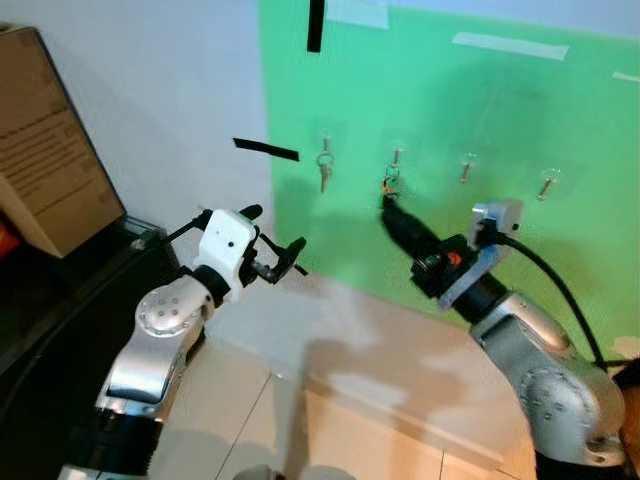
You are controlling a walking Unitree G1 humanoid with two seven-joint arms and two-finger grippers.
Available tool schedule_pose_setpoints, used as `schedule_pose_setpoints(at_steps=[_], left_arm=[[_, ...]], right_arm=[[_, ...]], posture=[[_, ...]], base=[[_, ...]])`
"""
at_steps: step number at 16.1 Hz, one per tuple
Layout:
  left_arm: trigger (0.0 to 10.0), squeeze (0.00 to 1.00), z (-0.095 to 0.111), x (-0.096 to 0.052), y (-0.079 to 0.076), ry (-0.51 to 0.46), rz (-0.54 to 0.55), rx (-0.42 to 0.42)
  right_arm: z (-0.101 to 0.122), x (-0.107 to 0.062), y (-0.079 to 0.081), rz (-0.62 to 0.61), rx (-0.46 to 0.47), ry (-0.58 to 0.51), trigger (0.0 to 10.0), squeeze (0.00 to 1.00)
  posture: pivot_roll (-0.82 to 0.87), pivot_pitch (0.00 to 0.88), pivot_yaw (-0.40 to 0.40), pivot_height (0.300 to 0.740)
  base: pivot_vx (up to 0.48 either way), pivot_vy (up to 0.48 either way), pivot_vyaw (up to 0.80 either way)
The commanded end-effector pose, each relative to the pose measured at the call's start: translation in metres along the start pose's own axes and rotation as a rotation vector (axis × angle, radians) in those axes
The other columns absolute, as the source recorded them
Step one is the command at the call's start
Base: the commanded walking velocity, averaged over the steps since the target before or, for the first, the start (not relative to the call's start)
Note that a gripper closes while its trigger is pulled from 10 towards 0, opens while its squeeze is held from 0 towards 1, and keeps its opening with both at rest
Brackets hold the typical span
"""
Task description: Hang keys on a hook
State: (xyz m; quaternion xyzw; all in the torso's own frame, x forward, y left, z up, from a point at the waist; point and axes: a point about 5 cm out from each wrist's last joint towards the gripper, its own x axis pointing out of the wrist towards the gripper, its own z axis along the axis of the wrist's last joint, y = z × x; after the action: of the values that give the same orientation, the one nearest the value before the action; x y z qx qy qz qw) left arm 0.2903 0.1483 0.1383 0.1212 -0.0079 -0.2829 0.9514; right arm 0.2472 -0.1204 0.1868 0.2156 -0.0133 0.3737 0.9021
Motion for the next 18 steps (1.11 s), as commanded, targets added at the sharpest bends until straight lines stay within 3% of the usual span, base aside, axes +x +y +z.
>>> schedule_pose_setpoints(at_steps=[1,3,7,10,15,18], left_arm=[[10.0,0.0,0.003,-0.001,-0.001,-0.011,-0.015,0.008],[10.0,0.0,0.003,-0.001,-0.002,-0.011,-0.028,0.01],[10.0,0.0,0.007,-0.001,-0.004,-0.024,-0.074,0.01],[10.0,0.0,0.021,0.001,-0.009,-0.085,-0.166,-0.04],[10.0,0.0,0.02,-0.003,-0.023,-0.057,-0.33,-0.064],[10.0,0.0,0.019,-0.004,-0.025,-0.052,-0.35,-0.07]], right_arm=[[0.004,-0.004,0.006,0.067,0.036,-0.002,10.0,0.0],[0.004,-0.006,0.005,0.057,0.037,0.011,10.0,0.0],[0.003,-0.002,-0.026,-0.208,0.069,-0.012,10.0,0.0],[0.01,0.001,-0.03,-0.233,0.085,-0.043,10.0,0.0],[0.02,0.002,-0.051,-0.372,0.124,-0.106,10.0,0.0],[0.022,0.001,-0.059,-0.417,0.158,-0.131,10.0,0.0]], posture=[[-0.02,0.0,0.016,0.74],[-0.02,0.0,0.019,0.74],[-0.03,0.0,0.024,0.74],[-0.03,0.0,0.029,0.74],[-0.03,0.0,0.03,0.74],[-0.03,0.0,0.032,0.74]], base=[[0.0,0.0,0.0],[0.0,0.0,0.0],[0.0,0.0,0.0],[0.0,0.0,0.0],[0.0,0.0,0.0],[0.0,0.0,0.0]])
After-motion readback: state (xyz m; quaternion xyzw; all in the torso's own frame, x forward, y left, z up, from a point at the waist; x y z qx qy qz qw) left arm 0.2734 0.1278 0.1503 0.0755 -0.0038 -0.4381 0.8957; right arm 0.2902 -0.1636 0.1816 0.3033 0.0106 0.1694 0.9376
